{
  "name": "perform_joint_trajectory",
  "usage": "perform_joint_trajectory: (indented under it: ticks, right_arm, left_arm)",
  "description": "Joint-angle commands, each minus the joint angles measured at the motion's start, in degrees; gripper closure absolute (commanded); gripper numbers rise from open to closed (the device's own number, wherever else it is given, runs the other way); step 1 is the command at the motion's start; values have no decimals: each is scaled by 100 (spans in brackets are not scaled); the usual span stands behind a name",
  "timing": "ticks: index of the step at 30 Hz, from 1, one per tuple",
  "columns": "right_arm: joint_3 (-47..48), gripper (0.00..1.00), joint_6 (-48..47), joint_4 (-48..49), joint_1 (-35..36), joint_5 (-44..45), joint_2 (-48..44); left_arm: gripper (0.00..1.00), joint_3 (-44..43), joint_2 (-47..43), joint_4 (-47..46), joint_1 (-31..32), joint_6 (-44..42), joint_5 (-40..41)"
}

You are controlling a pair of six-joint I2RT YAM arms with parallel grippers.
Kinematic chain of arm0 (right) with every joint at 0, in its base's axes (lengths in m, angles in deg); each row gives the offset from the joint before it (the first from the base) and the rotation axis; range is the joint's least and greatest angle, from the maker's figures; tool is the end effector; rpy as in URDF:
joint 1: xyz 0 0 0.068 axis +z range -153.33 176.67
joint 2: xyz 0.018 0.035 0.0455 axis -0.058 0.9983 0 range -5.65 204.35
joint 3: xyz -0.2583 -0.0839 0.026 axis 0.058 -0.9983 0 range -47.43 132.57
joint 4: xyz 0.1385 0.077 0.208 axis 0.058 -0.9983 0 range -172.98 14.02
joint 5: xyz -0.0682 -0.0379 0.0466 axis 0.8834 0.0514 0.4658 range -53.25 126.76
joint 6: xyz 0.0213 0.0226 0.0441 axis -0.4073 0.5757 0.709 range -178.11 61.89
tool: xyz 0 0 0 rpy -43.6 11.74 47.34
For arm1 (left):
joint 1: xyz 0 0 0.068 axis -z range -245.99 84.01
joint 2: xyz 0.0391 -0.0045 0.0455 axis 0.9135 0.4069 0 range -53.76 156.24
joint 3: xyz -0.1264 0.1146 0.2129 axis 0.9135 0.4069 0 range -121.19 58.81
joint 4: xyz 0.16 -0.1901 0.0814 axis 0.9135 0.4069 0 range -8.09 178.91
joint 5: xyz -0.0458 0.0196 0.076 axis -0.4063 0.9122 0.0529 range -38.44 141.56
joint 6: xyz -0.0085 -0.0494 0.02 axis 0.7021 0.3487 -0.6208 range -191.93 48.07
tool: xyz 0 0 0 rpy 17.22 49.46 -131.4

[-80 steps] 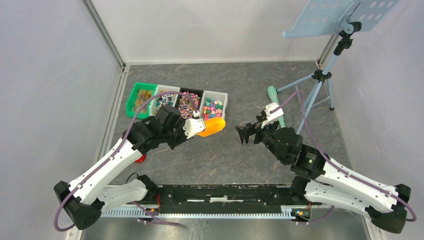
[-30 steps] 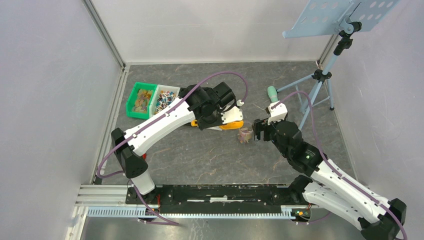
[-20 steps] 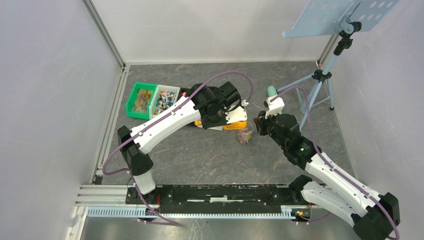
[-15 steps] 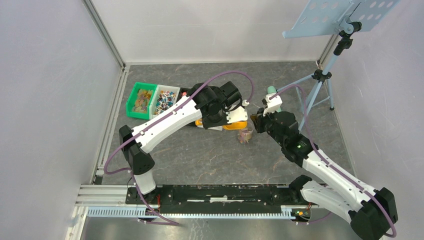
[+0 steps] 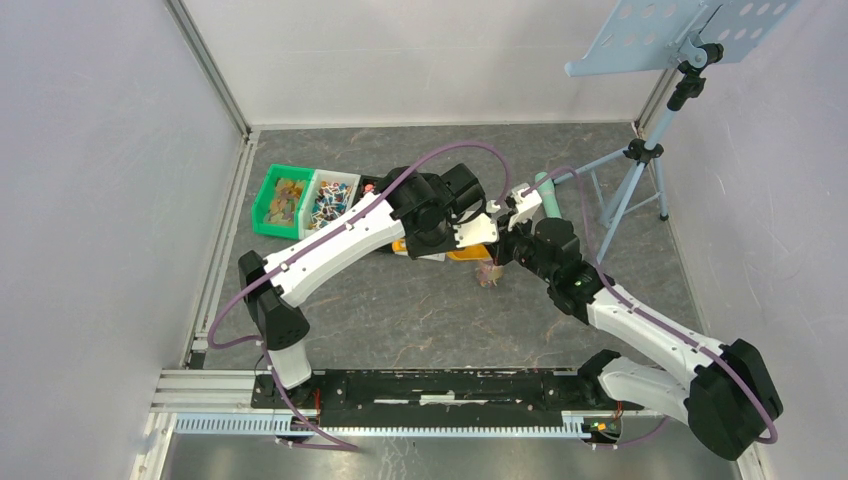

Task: Pack the candies
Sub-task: Place the fake candies in the packing bottle.

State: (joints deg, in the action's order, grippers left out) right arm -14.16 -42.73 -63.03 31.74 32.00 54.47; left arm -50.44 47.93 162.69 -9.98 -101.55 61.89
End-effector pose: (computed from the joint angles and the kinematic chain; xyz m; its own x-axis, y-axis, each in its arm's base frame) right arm 0.1950 0.1406 0.2590 -0.3589 0.0710 -0.9307 -0.5633 0.7786 0.2766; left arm 0.1953 -0.2782 0.3595 -0.0763 0.9831 -0.1662 0.9485 0.1230 0.2920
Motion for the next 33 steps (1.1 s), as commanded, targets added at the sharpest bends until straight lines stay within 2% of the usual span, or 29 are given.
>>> perform_joint_trajectory:
  ticks: [1,33]
  right_arm:
    - [-76,100,98,458,-27,-96,43]
    - [-534,100,29,656,-18,99,346]
  left_arm:
    - [98,-254,-25,-8,50,218,-74]
    - [98,-176,-182,-392,137,15,-57]
